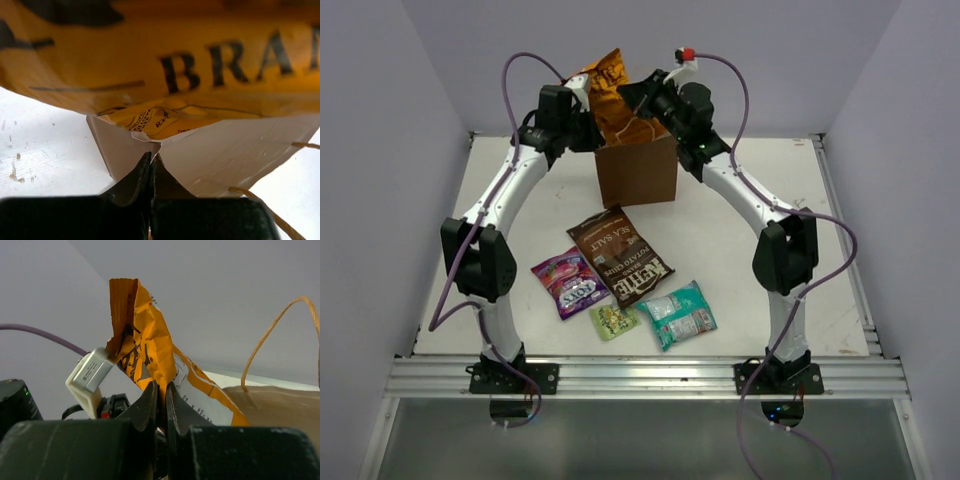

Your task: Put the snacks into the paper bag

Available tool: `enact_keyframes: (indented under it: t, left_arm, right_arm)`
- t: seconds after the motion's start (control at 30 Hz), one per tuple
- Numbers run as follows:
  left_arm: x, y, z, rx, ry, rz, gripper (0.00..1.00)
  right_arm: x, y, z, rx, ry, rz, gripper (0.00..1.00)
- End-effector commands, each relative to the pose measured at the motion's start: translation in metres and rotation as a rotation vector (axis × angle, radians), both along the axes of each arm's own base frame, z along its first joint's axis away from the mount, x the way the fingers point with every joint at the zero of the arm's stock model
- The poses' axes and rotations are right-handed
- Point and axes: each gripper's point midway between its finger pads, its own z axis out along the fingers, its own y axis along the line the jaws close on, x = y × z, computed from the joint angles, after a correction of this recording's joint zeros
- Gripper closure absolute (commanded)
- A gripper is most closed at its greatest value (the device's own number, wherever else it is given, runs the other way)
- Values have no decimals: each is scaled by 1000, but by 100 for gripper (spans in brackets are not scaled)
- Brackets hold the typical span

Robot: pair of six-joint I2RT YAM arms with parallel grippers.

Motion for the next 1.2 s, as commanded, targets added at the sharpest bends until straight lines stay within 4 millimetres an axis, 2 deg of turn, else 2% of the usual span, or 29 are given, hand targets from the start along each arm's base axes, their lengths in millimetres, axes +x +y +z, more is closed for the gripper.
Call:
enact_keyframes:
  t: [0.0, 0.03, 0.07, 0.13, 0.17, 0.23, 0.3, 0.33, 0.43, 0.47, 0.6, 0.63, 0.67, 0.7, 0.73, 0.8, 0.83, 0.9, 0.93, 1.0, 1.03, 1.1, 1.13, 1.17]
  left_arm:
    - [2, -9, 2, -7, 1, -27, 100]
    - [4, -10, 1, -8, 2, -28, 100]
    - [5, -11, 1, -10, 1, -32, 100]
    - [8, -13, 1, -14, -1, -34, 100]
    - [9, -13, 2, -17, -1, -36, 100]
    - [12, -14, 3, -20, -5, -33, 100]
    - [15, -15, 4, -20, -9, -32, 100]
    - [15, -14, 5, -19, -11, -29, 100]
    - [20, -13, 3, -9, -8, -14, 100]
    - [22, -10, 4, 2, -13, 0, 100]
    - [26, -5, 9, 23, -29, 23, 100]
    - [26, -4, 9, 25, -30, 25, 100]
    - [26, -4, 10, 26, -34, 25, 100]
    - [26, -4, 9, 28, -33, 24, 100]
    - [26, -4, 9, 27, -33, 23, 100]
    - [25, -5, 6, 28, -24, 17, 100]
    - [25, -6, 5, 30, -22, 13, 100]
    - [24, -4, 4, 34, -19, 10, 100]
    - [23, -5, 5, 36, -20, 7, 100]
    - [22, -3, 3, 46, -18, 9, 100]
    - [21, -2, 3, 49, -18, 8, 100]
    - [19, -1, 4, 53, -16, 10, 100]
    - [19, 0, 2, 56, -12, 9, 100]
    - [17, 0, 4, 54, -13, 12, 100]
  right_arm:
    - [-38, -10, 61, 31, -120, 33, 93]
    - [-42, -13, 65, 22, -130, 33, 85]
    - [-43, -13, 57, 2, -114, 34, 60]
    - [-48, -16, 57, -31, -111, 29, 38]
    - [-50, -19, 59, -47, -115, 21, 17]
    - [-55, -28, 72, -89, -154, -8, 8]
    - [-58, -35, 84, -133, -199, -33, 6]
    - [-63, -38, 98, -147, -221, -41, 6]
    - [-73, -52, 123, -204, -278, -79, 5]
    - [-80, -63, 137, -217, -297, -119, 4]
    - [-97, -94, 140, -404, -319, -195, 3]
    - [-101, -95, 120, -473, -272, -170, 3]
    - [-111, -95, 115, -508, -273, -131, 3]
    - [-115, -95, 102, -548, -253, -105, 3]
    - [-117, -91, 62, -605, -166, -48, 3]
    - [-132, -84, 27, -617, -90, 50, 2]
    - [-135, -80, -19, -645, 0, 104, 2]
    - [-147, -70, -62, -623, 88, 195, 2]
    - [-150, -67, -102, -646, 156, 229, 2]
    - [-154, -63, -141, -670, 224, 272, 2]
    - [-157, -60, -173, -697, 283, 317, 2]
    - [-161, -54, -202, -718, 330, 380, 3]
    - [-165, -47, -227, -723, 381, 439, 4]
    - [-167, -44, -237, -724, 398, 464, 4]
